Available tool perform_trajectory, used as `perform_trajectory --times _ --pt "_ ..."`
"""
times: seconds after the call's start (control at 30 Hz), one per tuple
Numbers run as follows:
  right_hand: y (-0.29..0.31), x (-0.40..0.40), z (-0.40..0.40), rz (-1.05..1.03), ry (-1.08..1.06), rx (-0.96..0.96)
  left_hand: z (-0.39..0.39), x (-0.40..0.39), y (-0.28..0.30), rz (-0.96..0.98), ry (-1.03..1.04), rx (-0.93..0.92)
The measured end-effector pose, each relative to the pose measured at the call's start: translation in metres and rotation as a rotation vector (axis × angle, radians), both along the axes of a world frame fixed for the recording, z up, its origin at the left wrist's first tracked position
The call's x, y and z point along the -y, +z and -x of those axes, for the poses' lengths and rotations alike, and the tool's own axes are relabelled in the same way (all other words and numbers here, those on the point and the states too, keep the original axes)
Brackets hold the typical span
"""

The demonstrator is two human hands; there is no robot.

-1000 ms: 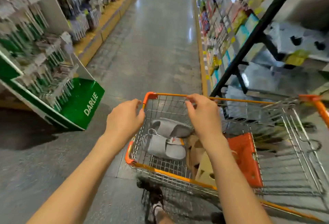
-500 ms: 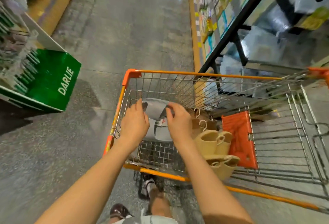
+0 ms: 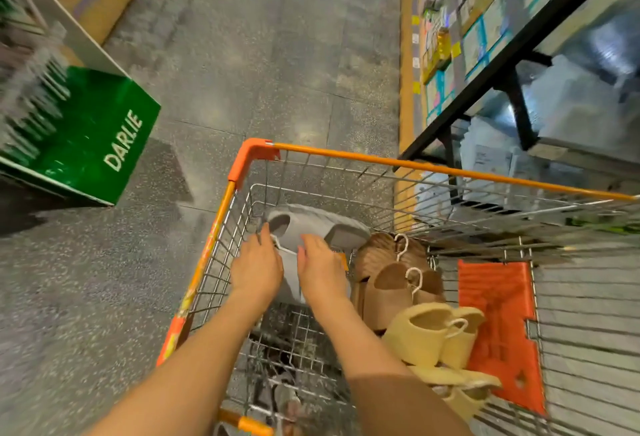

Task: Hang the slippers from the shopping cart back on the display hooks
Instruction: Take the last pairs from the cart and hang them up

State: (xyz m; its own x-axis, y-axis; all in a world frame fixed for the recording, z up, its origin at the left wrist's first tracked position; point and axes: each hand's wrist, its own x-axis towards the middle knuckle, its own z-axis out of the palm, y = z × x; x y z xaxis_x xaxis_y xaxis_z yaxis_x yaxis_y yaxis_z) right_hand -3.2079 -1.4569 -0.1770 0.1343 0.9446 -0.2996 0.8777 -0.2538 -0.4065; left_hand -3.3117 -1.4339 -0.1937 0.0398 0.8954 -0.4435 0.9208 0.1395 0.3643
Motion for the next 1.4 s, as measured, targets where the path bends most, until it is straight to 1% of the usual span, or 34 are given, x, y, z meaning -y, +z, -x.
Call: perform_trajectory --times 0.13,0.23,0.37,0.43,0.6,0.73,0.8,0.9,0.97,1.07,1.13,1.23,1.4 --pt "-0.032 -0.022 0.003 0.077 0.059 0.012 -0.004 -0.016 -0.025 0.033 0.015 -0.049" --pt "-0.063 -0.043 0.007 0.191 0.095 -0.090 -0.007 -0.028 -0.044 0.068 0.068 -0.035" --pt "-0.104 -0.065 0.015 0.318 0.110 -0.250 -0.001 -0.033 -0.073 0.057 0.253 0.103" --pt "-0.119 -0.075 0.020 0.349 0.118 -0.281 0.003 -0.032 -0.084 0.039 0.303 0.146" --pt "-0.147 -0.096 0.031 0.405 0.186 -0.148 0.003 -0.033 -0.095 0.091 0.276 0.052" --pt "-0.148 -0.100 0.032 0.367 0.268 -0.055 0.003 -0.025 -0.099 0.153 0.271 0.069" --pt "-0.138 -0.096 0.027 0.325 0.330 -0.025 0.005 -0.020 -0.100 0.168 0.255 0.150" --pt "-0.113 -0.081 0.009 0.214 0.370 -0.106 0.000 -0.010 -0.083 0.146 0.197 0.250" --pt "-0.091 -0.069 -0.004 0.154 0.363 -0.170 -0.006 -0.002 -0.065 0.093 0.160 0.295" --pt "-0.054 -0.051 -0.019 0.059 0.323 -0.237 -0.018 0.009 -0.035 0.000 0.145 0.410" --pt "-0.028 -0.041 -0.024 -0.026 0.273 -0.314 -0.021 0.013 -0.013 -0.057 0.144 0.495" --pt "0.021 -0.025 -0.022 -0.206 0.242 -0.398 -0.020 0.021 0.029 -0.228 0.135 0.615" --pt "0.128 -0.004 0.009 -0.517 0.285 -0.442 0.011 0.040 0.126 -0.544 0.093 0.675"
